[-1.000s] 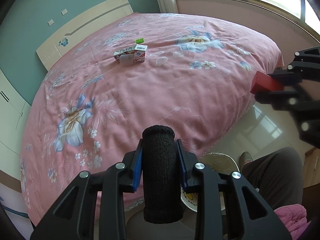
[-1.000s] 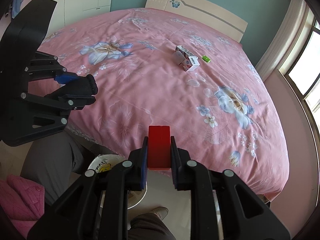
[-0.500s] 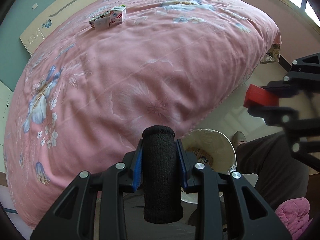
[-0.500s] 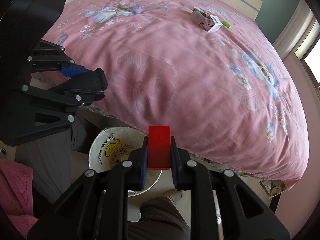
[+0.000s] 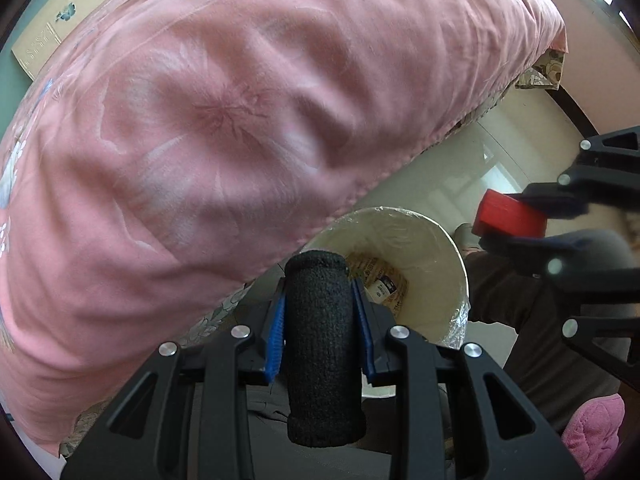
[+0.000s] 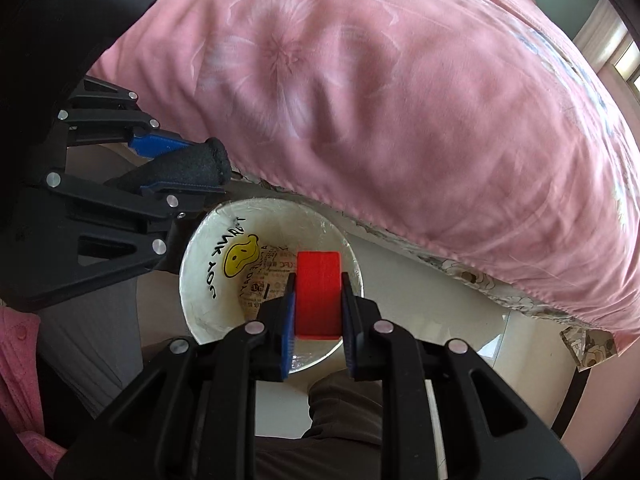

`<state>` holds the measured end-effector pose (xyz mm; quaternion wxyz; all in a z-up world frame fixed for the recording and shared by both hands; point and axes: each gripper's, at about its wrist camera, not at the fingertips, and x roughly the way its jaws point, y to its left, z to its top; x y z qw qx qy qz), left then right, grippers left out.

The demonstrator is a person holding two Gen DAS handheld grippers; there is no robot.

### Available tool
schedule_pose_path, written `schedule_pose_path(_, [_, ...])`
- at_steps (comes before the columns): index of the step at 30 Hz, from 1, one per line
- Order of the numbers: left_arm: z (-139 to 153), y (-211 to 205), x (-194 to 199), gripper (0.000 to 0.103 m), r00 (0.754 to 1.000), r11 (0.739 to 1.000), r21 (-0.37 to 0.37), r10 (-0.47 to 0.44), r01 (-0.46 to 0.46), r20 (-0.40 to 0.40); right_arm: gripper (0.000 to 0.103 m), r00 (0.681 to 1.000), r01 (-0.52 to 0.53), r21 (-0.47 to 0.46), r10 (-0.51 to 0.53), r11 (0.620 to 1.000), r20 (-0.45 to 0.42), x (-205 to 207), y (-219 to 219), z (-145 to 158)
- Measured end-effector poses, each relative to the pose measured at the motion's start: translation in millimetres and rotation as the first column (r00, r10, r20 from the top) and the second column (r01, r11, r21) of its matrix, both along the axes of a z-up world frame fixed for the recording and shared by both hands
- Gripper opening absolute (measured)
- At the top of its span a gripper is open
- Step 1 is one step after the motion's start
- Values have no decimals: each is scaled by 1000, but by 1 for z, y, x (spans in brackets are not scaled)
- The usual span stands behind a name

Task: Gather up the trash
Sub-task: 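Carry foam tube with left tool while right tool carries red block to wastebasket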

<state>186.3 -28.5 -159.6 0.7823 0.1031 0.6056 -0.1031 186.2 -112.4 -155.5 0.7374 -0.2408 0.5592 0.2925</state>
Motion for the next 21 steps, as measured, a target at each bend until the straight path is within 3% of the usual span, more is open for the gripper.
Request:
schedule_pose_path(11, [-59,-3,2,33,992,998,-45,28,-33,-119,21,992,35,-2,-35,999,-123,2,-1,-60])
schedule_pose_path(21, [-114,-6,2,33,967,993,-79,69,-91,-244,21,964,111,4,-107,994,-242,9,-1,-115])
